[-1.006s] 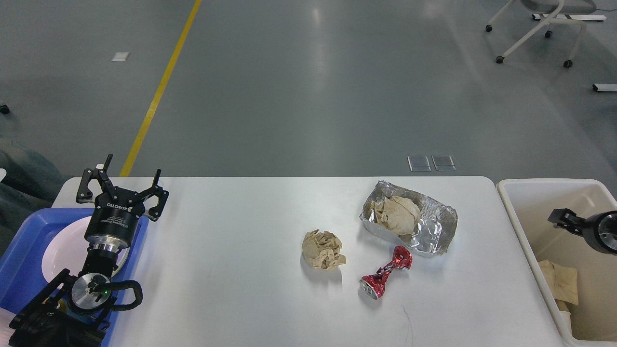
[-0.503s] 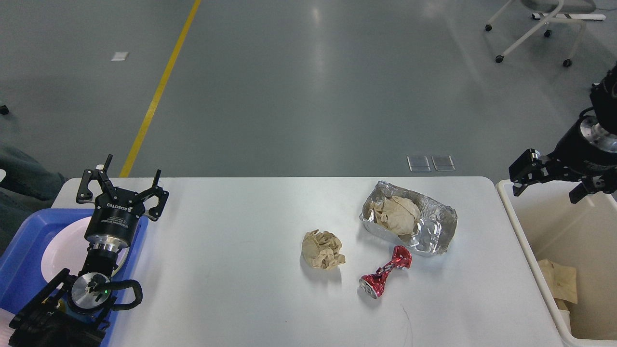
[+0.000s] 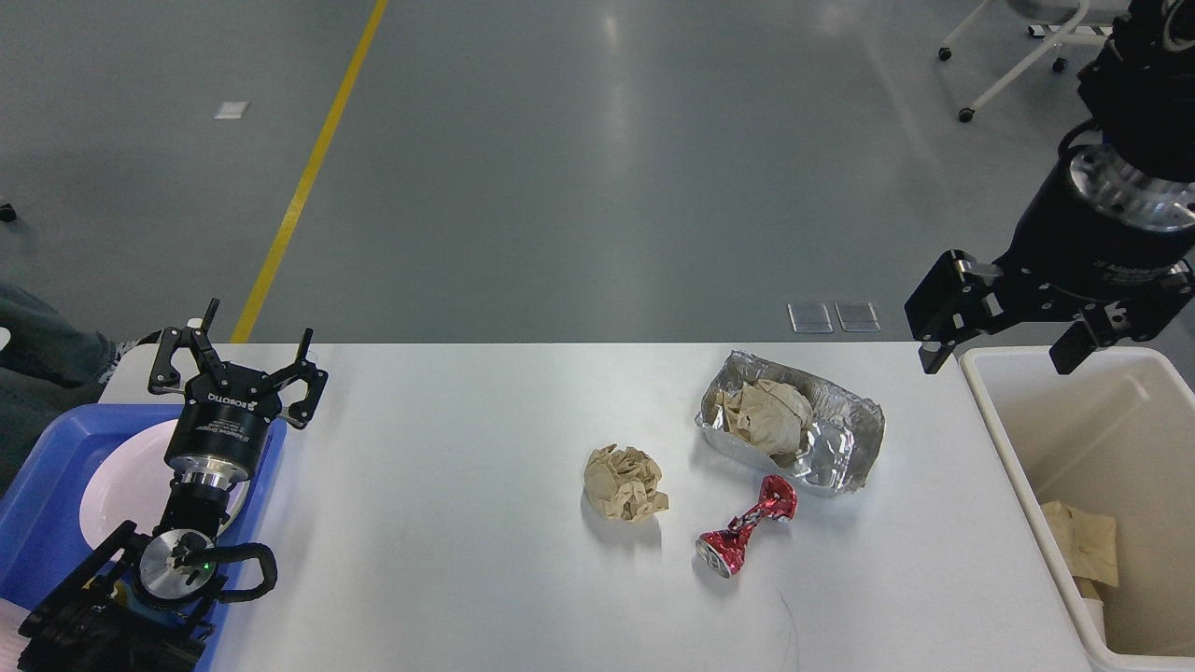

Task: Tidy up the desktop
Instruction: 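Raise the right gripper and lower it to the foil tray edge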

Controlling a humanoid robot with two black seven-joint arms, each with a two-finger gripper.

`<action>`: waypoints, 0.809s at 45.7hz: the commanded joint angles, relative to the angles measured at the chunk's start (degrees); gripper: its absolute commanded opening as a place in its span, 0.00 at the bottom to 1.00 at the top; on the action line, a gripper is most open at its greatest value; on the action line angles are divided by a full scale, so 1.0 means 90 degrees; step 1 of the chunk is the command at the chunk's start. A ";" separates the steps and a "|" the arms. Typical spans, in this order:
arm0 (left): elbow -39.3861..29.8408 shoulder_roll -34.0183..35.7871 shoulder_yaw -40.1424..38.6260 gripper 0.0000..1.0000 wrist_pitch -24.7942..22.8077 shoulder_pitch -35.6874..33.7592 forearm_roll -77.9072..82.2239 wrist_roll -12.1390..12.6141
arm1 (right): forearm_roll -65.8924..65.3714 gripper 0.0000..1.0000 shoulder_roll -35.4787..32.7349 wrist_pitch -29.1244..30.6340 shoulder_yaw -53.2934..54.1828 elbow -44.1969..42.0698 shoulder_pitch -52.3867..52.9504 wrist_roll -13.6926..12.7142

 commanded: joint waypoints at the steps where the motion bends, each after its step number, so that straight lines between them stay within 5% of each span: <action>1: 0.0000 0.0001 0.0000 0.96 0.0004 -0.0002 0.0000 0.0003 | 0.0134 1.00 0.0110 -0.0137 0.0061 0.0074 0.0093 -0.0004; 19: 0.0000 0.0001 0.0000 0.96 -0.0006 -0.0002 0.0000 0.0013 | 0.0164 1.00 0.0071 -0.0674 -0.0026 0.0045 -0.0248 0.0006; 37: 0.0000 0.0001 0.0000 0.96 0.0003 -0.0002 0.0000 0.0013 | 0.0916 1.00 0.0140 -0.2510 0.0110 -0.1263 -0.3304 0.0016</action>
